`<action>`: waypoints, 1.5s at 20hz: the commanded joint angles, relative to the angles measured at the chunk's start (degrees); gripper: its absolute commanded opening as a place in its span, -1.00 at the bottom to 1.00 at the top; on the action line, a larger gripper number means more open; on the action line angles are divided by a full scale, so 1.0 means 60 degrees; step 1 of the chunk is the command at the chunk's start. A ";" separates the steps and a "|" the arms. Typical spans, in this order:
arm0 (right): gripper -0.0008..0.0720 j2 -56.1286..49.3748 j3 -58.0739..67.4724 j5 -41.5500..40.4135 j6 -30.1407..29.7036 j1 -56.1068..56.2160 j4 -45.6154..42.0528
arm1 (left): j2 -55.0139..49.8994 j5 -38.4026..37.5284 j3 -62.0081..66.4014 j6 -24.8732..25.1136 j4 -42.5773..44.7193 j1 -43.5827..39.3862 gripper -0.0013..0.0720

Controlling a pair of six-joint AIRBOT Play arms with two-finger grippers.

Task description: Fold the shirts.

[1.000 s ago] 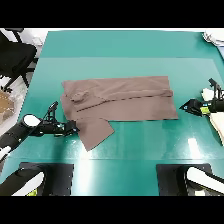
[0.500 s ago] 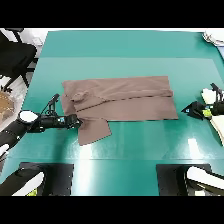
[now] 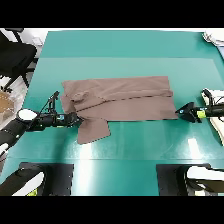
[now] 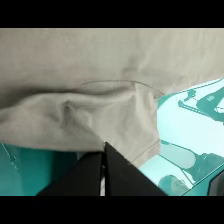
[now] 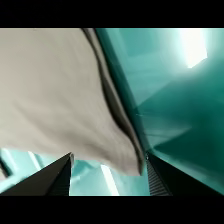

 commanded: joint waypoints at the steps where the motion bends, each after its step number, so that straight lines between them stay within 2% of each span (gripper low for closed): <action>1: 0.49 -0.0120 -0.0007 -0.0113 -0.0106 0.0248 0.0463 | 0.0007 -0.0004 0.0011 0.0022 -0.0007 0.0004 -0.91; 4: 0.49 -0.0120 -0.0004 -0.0124 0.0044 0.0645 0.0382 | 0.0007 -0.0022 0.0011 0.0018 -0.0011 0.0004 -0.91; 8: 0.48 0.0390 -0.0004 -0.0907 0.1013 0.0648 -0.1009 | 0.0007 -0.0182 0.0011 0.0022 -0.0011 0.0004 -0.91; 13: 0.48 0.0758 -0.0015 0.0015 0.1082 -0.0266 -0.1574 | 0.0007 -0.0149 0.0011 0.0025 -0.0011 0.0004 -0.91; 15: 0.48 0.0765 -0.0310 0.0076 0.1082 -0.0448 -0.1585 | 0.0007 -0.0153 0.0011 0.0025 -0.0011 0.0004 -0.90; 18: 0.48 0.0765 -0.1115 -0.0546 0.1009 -0.0401 -0.1322 | 0.0007 -0.0157 0.0011 0.0022 -0.0011 0.0004 -0.91; 20: 0.47 0.0761 -0.1519 -0.0984 0.0619 -0.0240 -0.0831 | 0.0007 -0.0182 0.0011 0.0022 -0.0015 0.0004 -0.91; 26: 0.45 0.0765 -0.1800 -0.1778 0.0488 0.0605 -0.0415 | 0.0007 -0.0189 0.0011 0.0018 -0.0033 0.0004 -0.91; 28: 0.38 0.0765 -0.1770 -0.1985 0.0495 0.0827 -0.0401 | 0.0007 -0.0255 0.0015 0.0018 -0.0036 0.0004 -0.91; 29: 0.22 0.0765 -0.1770 -0.2011 0.0495 0.0907 -0.0401 | 0.0007 -0.0255 0.0015 0.0018 -0.0036 0.0004 -0.91; 30: -0.21 0.0765 -0.1770 -0.1989 0.0492 0.0903 -0.0372 | 0.0007 -0.0248 0.0015 0.0022 -0.0051 0.0004 -0.91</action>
